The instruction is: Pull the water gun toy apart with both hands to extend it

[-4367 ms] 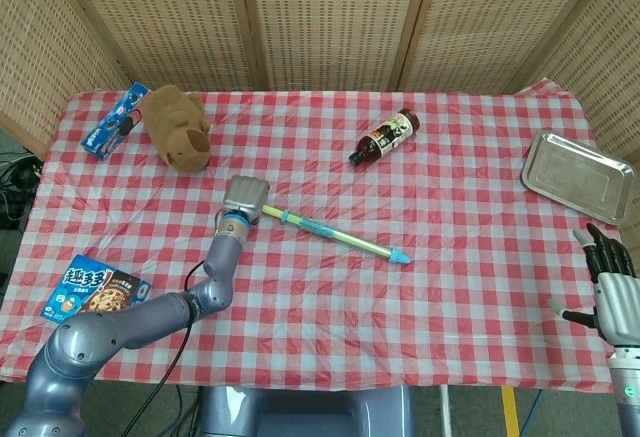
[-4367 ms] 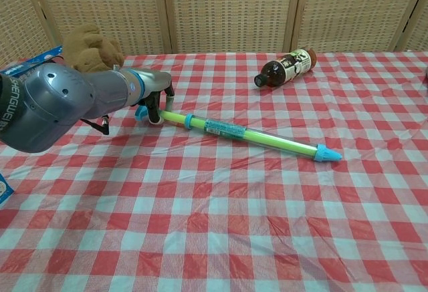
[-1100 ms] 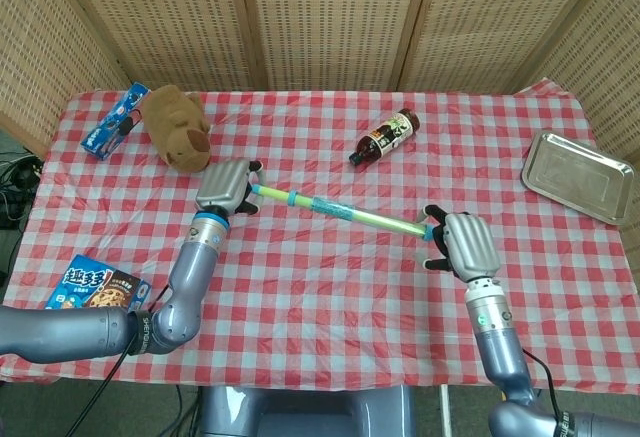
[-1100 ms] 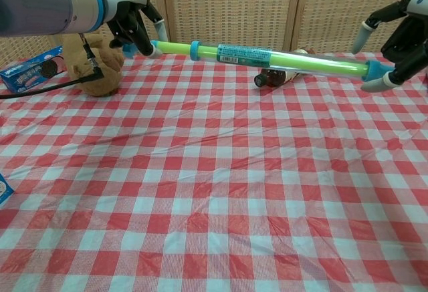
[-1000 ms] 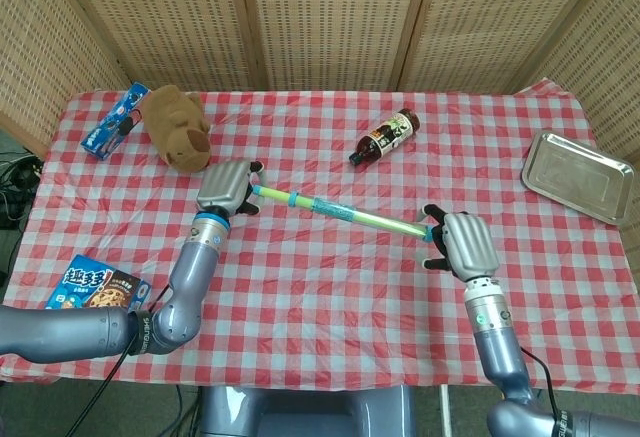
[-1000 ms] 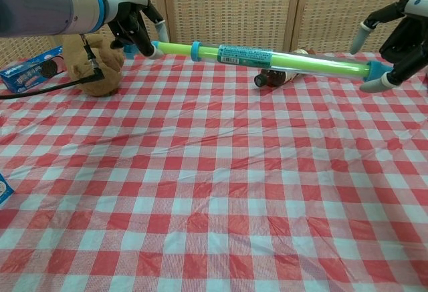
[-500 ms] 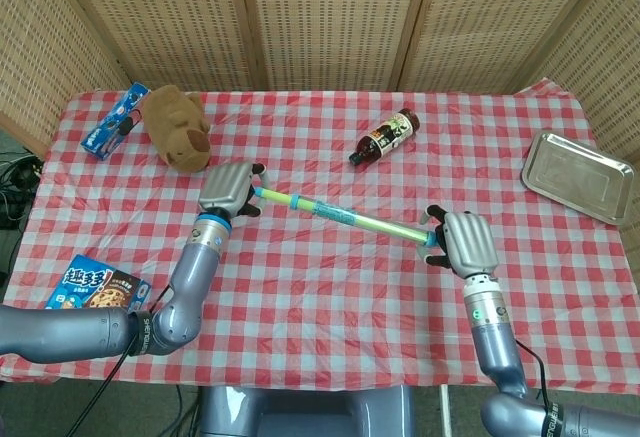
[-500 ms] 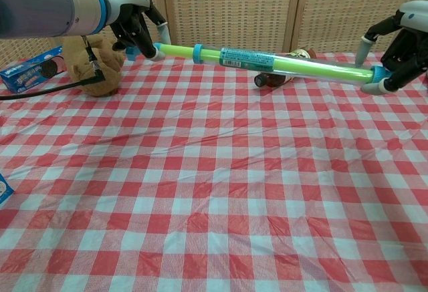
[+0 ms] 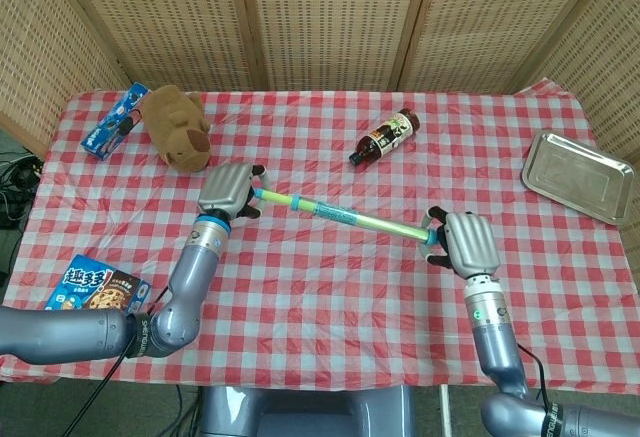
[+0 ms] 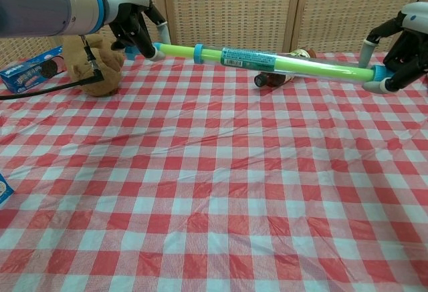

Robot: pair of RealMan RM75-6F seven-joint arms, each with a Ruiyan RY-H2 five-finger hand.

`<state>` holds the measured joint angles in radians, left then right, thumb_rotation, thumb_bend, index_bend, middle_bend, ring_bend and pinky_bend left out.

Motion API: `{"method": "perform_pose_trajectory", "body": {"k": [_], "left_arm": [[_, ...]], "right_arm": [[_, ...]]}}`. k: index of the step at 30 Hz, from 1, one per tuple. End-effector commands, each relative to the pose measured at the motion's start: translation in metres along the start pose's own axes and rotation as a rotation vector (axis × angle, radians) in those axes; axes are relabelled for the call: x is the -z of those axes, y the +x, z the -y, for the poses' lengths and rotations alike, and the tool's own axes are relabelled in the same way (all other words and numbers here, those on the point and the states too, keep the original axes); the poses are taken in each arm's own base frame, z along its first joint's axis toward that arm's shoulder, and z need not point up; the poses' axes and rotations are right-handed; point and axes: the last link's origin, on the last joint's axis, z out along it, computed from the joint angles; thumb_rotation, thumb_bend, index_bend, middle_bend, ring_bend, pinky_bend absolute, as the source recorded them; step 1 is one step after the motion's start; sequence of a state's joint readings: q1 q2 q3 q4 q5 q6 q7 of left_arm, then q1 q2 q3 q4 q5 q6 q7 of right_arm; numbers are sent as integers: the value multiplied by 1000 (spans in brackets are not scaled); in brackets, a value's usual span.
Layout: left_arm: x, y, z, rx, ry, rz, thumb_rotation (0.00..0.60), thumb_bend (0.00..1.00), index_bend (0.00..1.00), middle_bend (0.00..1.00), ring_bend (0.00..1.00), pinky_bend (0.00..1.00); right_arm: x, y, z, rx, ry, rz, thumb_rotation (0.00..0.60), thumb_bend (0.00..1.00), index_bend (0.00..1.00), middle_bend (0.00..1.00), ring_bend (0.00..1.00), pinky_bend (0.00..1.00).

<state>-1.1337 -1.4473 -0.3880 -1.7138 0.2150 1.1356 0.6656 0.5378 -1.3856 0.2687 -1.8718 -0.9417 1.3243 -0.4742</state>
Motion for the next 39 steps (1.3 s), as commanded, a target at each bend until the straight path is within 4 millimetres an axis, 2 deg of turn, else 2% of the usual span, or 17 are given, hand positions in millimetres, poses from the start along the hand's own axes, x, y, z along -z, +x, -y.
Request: {"method": "perform_pose_trajectory", "body": {"k": [1,14,25,31,39], "left_arm": [[0,0,1,-2,3,0,600,644,894,963,889,788],[4,-3,27,-25,48,11,600,644,894,963,889,788],[11,-5,62,-40,108,17,600,644,894,963,889,788],[16,-4,71,-37,121,13,600,644,894,963,889,788],[22,-2,74,-39,123,7,600,644,894,963,889,788]], "right_arm": [[0,0,-1,3,-3,2,600,537,555,1000,1000,528],[1,-2,-28,50,-66,-14,600,534,564,1000,1000,528],[6,2,-53,78,-118,-32,600,532,568,1000,1000,527],[9,6,-60,85,-133,-43,600,532,568,1000,1000,528],[12,9,-66,89,-145,-51,600,532,569,1000,1000,528]]}}
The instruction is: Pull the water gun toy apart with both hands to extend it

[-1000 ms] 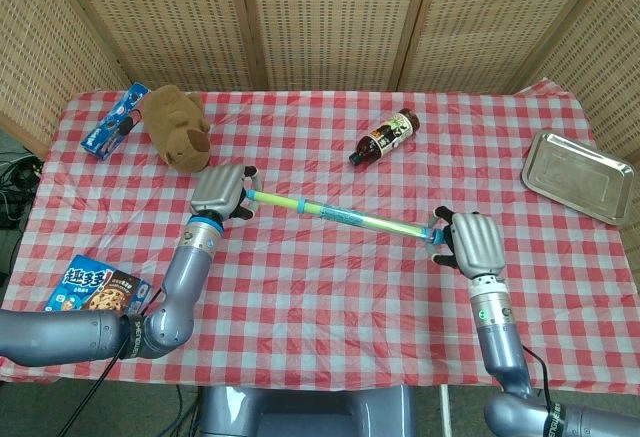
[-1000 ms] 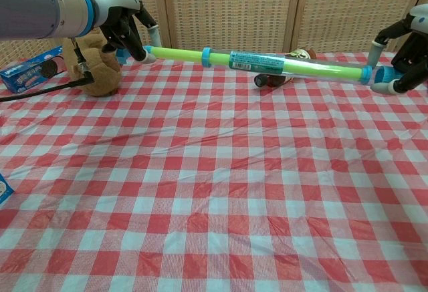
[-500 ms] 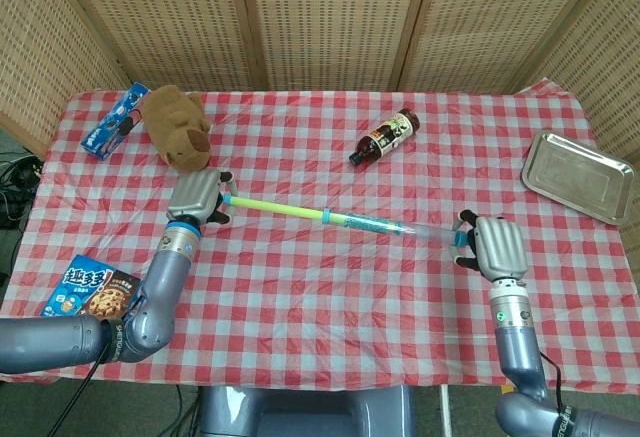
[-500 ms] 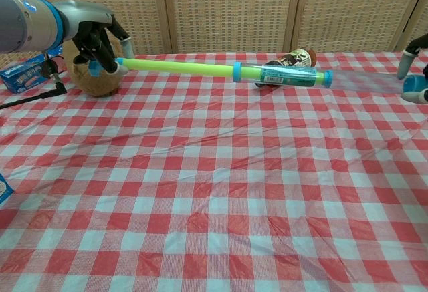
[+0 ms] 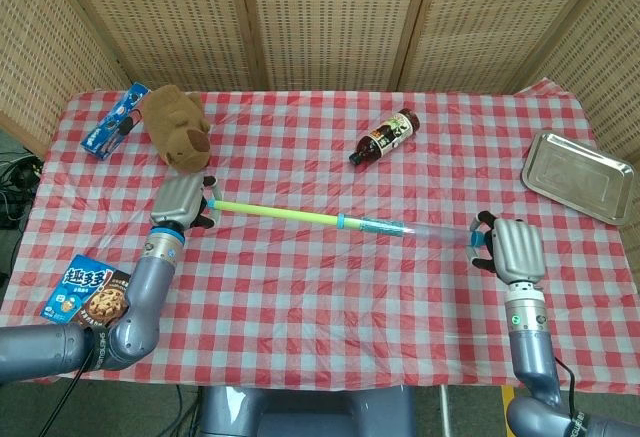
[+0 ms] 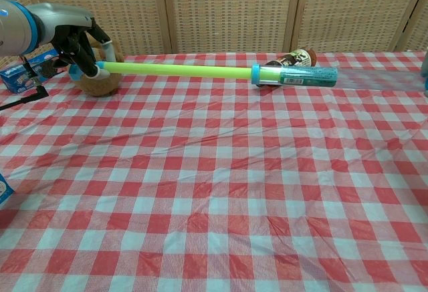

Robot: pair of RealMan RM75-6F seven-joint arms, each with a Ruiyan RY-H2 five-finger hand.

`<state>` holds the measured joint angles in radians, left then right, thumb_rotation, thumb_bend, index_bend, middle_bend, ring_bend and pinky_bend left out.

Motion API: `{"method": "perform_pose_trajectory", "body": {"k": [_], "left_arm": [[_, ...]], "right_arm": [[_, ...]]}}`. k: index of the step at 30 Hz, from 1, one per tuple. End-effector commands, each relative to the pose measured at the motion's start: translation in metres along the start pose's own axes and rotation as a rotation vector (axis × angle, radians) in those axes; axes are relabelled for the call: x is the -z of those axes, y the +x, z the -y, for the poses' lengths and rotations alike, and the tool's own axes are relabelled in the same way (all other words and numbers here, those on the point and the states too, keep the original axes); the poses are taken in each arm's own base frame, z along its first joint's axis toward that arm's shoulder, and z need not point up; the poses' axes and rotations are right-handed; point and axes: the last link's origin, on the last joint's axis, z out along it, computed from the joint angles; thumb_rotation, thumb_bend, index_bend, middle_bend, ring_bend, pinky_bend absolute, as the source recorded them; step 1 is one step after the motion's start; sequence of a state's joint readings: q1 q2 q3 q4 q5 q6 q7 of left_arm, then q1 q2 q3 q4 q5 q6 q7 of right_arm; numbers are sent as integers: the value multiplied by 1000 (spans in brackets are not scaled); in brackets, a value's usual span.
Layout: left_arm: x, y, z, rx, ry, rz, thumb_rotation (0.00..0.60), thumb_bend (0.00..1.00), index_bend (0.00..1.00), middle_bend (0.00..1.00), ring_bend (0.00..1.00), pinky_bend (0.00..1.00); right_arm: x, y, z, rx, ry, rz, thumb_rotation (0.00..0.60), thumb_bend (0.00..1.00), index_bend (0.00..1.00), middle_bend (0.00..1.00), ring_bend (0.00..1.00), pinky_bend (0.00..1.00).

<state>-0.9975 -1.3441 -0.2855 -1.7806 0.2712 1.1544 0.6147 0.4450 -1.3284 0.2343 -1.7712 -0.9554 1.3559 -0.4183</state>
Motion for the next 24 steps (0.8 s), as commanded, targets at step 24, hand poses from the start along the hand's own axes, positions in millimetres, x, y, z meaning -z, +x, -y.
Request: {"method": "perform_pose_trajectory", "body": {"k": [24], "left_arm": [[7,-3,13,-8,34,-2,600,644,894,963,889,788]], "right_arm": [[-6,1,-30,25,-72,7,600,529,570,1000,1000,527]]}}
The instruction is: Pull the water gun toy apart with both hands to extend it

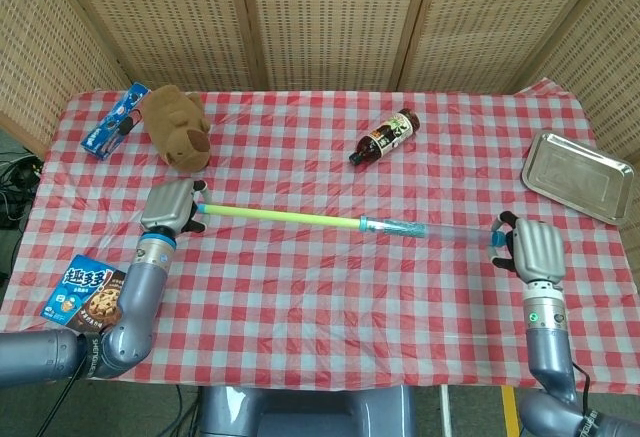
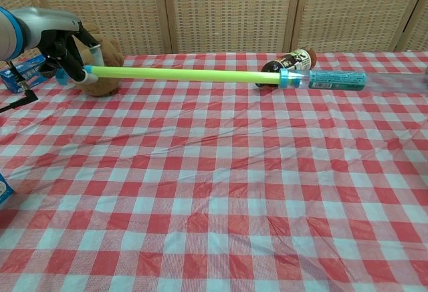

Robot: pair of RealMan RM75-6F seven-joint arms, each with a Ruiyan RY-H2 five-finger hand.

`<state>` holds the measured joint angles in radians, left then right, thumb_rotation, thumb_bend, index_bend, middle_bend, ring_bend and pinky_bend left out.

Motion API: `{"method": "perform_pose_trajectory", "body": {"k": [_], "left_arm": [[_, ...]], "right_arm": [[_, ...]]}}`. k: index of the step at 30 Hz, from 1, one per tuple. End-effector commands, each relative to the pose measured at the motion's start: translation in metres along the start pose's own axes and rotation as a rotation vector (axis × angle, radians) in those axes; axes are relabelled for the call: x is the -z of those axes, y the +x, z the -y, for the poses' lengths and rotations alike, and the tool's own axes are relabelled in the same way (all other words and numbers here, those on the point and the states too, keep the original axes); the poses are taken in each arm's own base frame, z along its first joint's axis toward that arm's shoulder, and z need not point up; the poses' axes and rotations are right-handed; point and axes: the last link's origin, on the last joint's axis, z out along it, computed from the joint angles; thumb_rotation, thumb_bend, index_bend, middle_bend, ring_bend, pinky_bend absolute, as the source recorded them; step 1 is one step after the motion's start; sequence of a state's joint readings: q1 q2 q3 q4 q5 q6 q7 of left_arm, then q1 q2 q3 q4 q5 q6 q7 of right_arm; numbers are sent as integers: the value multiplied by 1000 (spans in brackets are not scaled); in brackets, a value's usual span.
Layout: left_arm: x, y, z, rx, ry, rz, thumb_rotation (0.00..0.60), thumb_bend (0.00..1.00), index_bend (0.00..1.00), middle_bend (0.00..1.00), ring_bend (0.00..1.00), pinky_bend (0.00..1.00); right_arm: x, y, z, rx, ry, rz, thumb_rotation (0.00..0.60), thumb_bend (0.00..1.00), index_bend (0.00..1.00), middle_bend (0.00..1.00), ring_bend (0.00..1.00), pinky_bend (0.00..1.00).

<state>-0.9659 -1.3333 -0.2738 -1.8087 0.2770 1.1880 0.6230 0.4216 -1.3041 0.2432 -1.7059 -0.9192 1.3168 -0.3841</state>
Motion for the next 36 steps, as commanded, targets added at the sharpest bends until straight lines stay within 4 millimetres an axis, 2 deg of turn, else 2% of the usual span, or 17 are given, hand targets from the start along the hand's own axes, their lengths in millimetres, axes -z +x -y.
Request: {"method": "perform_pose_trajectory", "body": {"k": [1,6,9,11,12,14,17,18,22,26,30,32,34,36], "left_arm": [[0,0,0,-1,-1,1,600,644,894,963,889,788],[0,-1,-2,-4,-8,1,600,644,887,950,884,776],[0,-3,-2,-16,-15,4,600,601,779,835,799,688],[1,-5,-2,-35,-21,17,600,466,600,680,670,589],[1,-6,-1,-43,-25,29,600,418,543,624,624,558],[4,-8,0,-72,-32,66,600,342,410,435,474,453],[6,-8,2,-109,-37,98,600,319,337,266,354,333],[7,-9,3,-122,-39,112,600,314,326,238,331,321],[13,-9,5,-139,-45,160,600,307,286,177,263,263],[16,-10,11,-153,-40,183,600,253,230,113,174,213],[18,-9,19,-146,-31,189,600,252,183,45,106,147],[20,-8,23,-113,-38,172,600,253,146,6,46,65],[25,-6,31,-74,-64,130,600,252,126,0,11,14],[34,-6,42,-40,-97,55,600,253,109,0,0,0]], "right_arm": [[-1,0,-1,2,-3,-1,600,529,570,1000,1000,527],[-4,3,-2,11,0,-17,600,523,567,1000,1000,527],[-6,3,-2,13,0,-22,600,460,532,986,963,483],[-6,2,-4,18,2,-23,600,393,451,881,847,346],[-6,1,-4,21,2,-19,600,378,415,823,796,302],[-6,-2,-7,34,0,5,600,340,301,634,641,220],[-6,-5,-9,38,-4,29,600,303,224,457,482,172],[-6,-6,-9,36,-6,34,600,294,201,402,426,157],[-6,-9,-11,35,-10,52,600,276,162,292,322,130],[-4,-13,-12,41,-12,66,600,270,161,257,296,121],[0,-17,-13,35,-12,77,600,267,151,205,242,101],[3,-18,-13,27,-7,77,600,261,134,151,176,79],[8,-18,-14,14,8,67,600,249,95,61,66,33],[16,-16,-15,-11,34,49,600,238,66,10,10,6]]}}
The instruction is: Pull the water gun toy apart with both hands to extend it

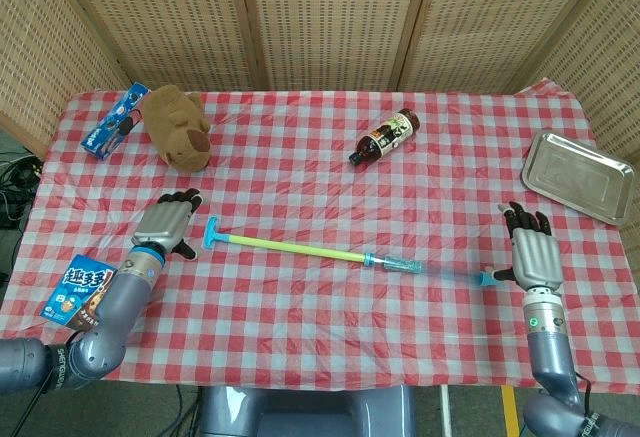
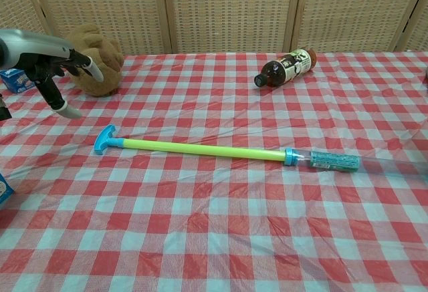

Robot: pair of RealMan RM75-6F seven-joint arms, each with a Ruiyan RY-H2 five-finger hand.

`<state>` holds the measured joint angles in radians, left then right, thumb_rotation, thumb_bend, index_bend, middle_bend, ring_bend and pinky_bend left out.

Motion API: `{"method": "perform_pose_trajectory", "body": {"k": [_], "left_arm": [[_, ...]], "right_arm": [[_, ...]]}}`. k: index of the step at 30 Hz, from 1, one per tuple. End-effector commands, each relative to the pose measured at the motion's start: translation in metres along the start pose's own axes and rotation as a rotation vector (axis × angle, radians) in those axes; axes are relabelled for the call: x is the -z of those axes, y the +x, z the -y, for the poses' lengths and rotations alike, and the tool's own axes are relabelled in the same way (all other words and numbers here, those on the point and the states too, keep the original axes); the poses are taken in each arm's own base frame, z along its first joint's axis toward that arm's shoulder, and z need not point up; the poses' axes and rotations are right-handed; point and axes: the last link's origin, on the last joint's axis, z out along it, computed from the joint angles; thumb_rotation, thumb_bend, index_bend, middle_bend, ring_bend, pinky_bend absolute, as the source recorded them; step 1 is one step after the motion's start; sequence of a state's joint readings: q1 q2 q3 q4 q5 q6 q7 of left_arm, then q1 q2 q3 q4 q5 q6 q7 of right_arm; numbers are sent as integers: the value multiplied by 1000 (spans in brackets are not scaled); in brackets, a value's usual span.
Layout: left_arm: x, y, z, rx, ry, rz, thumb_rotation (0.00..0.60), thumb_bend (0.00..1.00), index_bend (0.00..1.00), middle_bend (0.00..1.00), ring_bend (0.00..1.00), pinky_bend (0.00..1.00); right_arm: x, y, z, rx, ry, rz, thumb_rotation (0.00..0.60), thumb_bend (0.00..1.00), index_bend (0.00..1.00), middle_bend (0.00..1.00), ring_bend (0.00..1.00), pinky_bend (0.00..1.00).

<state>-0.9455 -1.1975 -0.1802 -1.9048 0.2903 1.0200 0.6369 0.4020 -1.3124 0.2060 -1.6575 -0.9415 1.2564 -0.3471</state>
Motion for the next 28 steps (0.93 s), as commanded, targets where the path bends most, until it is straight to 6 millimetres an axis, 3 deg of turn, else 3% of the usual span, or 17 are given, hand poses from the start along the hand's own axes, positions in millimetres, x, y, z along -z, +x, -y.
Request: {"method": "perform_pose_trajectory", "body": {"k": [1,7,11,14,19,28], "left_arm": [[23,-8,27,65,-76,-167,600,253,96,0,0,0],[44,-26,55,29,-133,-345,600,246,29,0,0,0],[59,-43,74,-18,-129,-414,600,233,5,0,0,0],[78,-62,92,-35,-104,-459,600,206,0,0,0,0],[108,-88,120,-102,-24,-483,600,118,0,0,0,0],[140,-96,135,-143,26,-517,600,107,0,0,0,0]], "right_arm": [[17,2,-5,-41,50,-35,600,233,56,0,0,0],[34,2,-14,-57,110,-76,600,188,4,0,0,0],[45,2,-21,-60,143,-121,600,53,0,0,0,0],[58,4,-28,-92,172,-175,600,7,0,0,0,0],[78,7,-41,-93,186,-233,600,0,0,0,0,0],[91,6,-52,-80,170,-243,600,0,0,0,0,0]]}}
